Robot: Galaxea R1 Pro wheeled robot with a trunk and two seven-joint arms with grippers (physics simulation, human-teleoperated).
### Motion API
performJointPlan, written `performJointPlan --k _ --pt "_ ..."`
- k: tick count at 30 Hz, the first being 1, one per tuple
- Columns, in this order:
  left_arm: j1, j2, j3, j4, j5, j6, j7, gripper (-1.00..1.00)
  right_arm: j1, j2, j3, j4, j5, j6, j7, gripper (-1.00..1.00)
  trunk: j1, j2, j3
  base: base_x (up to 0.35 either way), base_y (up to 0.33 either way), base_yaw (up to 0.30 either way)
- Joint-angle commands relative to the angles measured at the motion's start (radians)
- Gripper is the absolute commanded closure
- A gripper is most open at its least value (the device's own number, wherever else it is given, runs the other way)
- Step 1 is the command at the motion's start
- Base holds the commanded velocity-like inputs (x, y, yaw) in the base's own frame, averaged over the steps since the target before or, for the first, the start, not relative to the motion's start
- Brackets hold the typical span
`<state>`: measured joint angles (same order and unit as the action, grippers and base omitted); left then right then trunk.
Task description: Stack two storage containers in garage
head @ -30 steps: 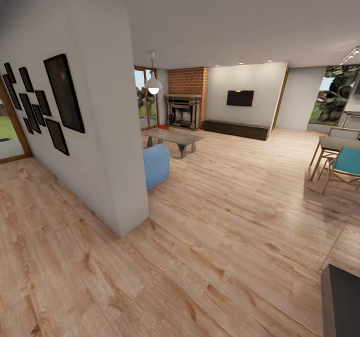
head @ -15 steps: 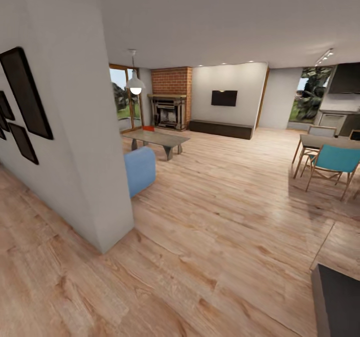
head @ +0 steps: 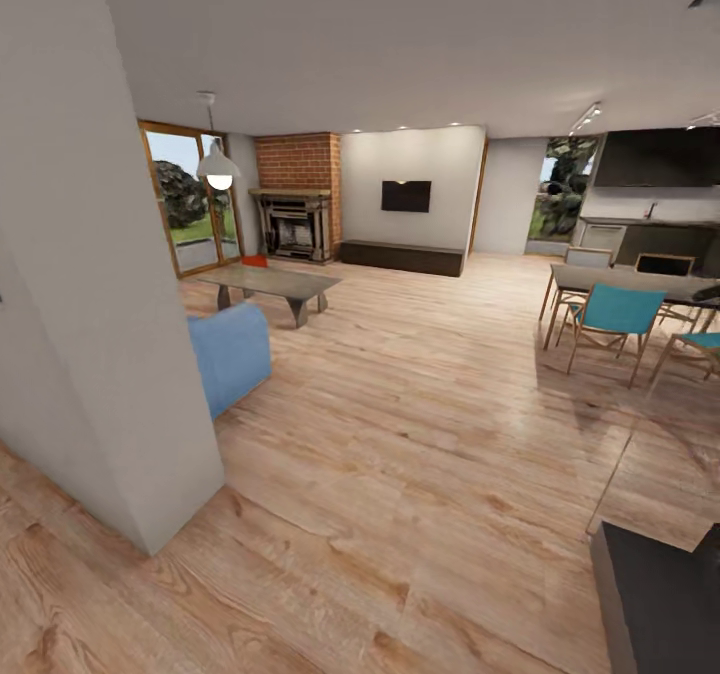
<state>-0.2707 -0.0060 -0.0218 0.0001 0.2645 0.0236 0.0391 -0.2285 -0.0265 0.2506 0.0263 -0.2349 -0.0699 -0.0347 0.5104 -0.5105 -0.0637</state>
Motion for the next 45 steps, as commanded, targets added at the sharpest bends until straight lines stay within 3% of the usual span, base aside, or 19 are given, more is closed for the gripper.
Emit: performJointPlan --k 1,26,29,32,36,45 --pt "-0.001 0.0 -0.003 0.0 0.007 0.002 0.003 -1.0 -0.002 0.0 0.008 0.003 -0.01 -0.005 -0.001 -1.0 0.001 -0.002 -0.002 0.324 0.0 -0.252" --pt "-0.001 0.001 -0.003 0.0 0.007 0.002 0.004 -1.0 -0.002 0.0 0.01 0.003 -0.008 -0.004 -0.001 -1.0 0.001 -0.002 -0.002 0.324 0.0 -0.21" --pt "-0.001 0.001 -0.003 0.0 0.007 0.002 0.004 -1.0 -0.002 0.0 0.01 0.003 0.012 -0.005 -0.001 -1.0 0.001 -0.002 -0.002 0.324 0.0 -0.004" --pt "-0.001 0.001 -0.003 0.0 0.007 0.001 0.004 -1.0 -0.002 0.002 0.009 0.003 0.07 -0.007 -0.001 -1.0 0.001 -0.002 -0.002 0.324 0.0 -0.001" --pt "-0.001 0.0 -0.003 0.0 0.007 0.001 0.004 -1.0 -0.002 0.003 0.008 0.003 0.104 -0.007 -0.001 -1.0 0.001 -0.002 -0.002 0.324 0.0 0.0" --pt "-0.001 0.001 -0.003 0.0 0.007 0.001 0.003 -1.0 -0.002 0.006 0.008 0.003 0.109 -0.004 -0.001 -1.0 0.001 -0.002 -0.002 0.324 0.0 0.0"
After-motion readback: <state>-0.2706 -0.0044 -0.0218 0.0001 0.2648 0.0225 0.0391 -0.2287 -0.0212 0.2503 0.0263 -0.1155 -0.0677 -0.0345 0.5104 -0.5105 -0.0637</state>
